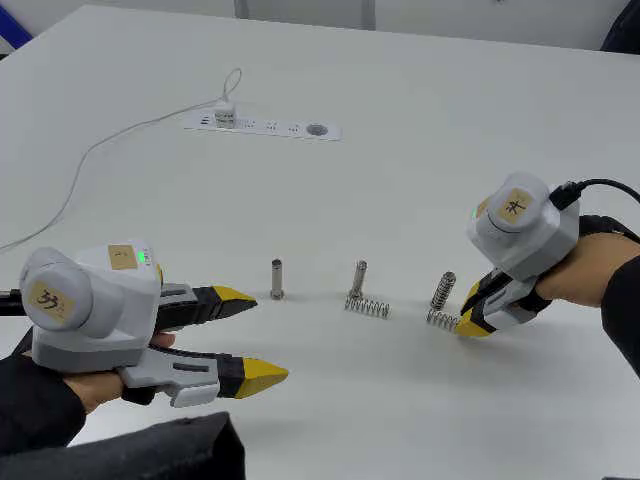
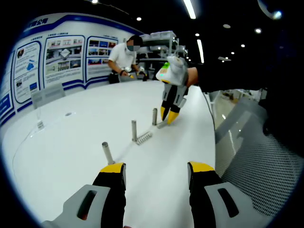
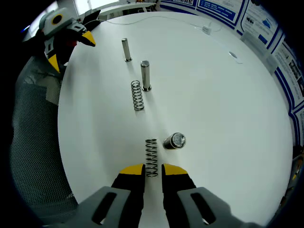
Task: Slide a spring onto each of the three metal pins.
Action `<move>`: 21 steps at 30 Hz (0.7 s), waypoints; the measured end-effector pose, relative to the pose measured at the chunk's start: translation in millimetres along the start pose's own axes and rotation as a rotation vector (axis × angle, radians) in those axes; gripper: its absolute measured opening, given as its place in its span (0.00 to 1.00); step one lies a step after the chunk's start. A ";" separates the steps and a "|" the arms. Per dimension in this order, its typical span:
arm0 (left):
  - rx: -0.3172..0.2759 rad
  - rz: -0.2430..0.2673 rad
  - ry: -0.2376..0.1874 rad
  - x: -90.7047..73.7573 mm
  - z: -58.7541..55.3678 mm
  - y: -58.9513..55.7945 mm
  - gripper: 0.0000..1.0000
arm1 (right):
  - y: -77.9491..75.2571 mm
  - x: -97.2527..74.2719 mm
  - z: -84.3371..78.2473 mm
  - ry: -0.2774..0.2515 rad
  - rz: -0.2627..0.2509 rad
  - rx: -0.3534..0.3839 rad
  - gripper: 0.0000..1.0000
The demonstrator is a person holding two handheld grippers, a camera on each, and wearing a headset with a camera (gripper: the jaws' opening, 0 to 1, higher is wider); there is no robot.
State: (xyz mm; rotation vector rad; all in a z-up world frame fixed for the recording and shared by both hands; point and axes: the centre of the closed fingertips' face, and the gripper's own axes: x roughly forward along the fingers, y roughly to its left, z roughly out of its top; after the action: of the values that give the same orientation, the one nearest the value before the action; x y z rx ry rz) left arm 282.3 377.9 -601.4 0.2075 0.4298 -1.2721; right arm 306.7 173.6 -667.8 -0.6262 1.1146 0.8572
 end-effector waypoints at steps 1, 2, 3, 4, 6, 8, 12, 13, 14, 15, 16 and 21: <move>0.000 0.000 0.000 0.1 -0.2 -0.1 0.54 | 0.4 1.2 -0.9 0.005 0.002 -0.006 0.14; 0.001 0.000 0.000 0.1 -0.2 -0.1 0.54 | -0.4 2.9 -2.5 0.008 0.004 -0.010 0.14; 0.000 -0.001 0.000 0.1 -0.1 -0.3 0.53 | -0.9 4.4 -3.7 0.010 0.006 -0.013 0.13; 0.001 0.000 0.000 0.0 -0.1 -0.3 0.53 | -1.2 5.4 -4.4 0.012 0.008 -0.013 0.13; -0.001 0.001 0.000 -0.2 -0.1 0.0 0.53 | -1.4 7.7 -6.2 0.016 0.014 -0.015 0.12; -0.001 0.001 0.000 -0.4 -0.3 0.0 0.53 | -1.3 7.6 -5.9 0.012 0.014 -0.014 0.12; 0.003 -0.004 0.004 0.0 -0.5 -1.2 0.53 | -0.9 7.1 -6.5 0.015 0.017 -0.016 0.12; 0.005 -0.006 0.006 0.3 -0.4 -1.9 0.53 | -0.1 6.7 -5.8 0.012 0.018 -0.022 0.12; 0.007 -0.009 0.009 0.6 -0.5 -2.6 0.53 | 0.3 6.1 -5.0 0.007 0.016 -0.025 0.12; 0.011 -0.014 0.013 1.1 -1.0 -3.5 0.52 | 1.8 4.6 -3.7 0.006 0.017 -0.025 0.12; 0.012 -0.017 0.016 1.5 -1.3 -4.2 0.52 | 3.7 3.3 -2.4 0.004 0.019 -0.025 0.11; 0.030 -0.046 0.035 5.3 -2.4 -8.5 0.51 | 18.0 -3.8 8.7 -0.007 0.034 -0.057 0.11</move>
State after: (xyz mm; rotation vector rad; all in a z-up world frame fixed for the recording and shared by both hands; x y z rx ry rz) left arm 274.9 371.6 -605.1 0.2463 0.4479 -1.3219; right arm 295.2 189.2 -661.6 -0.6518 1.1003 0.9226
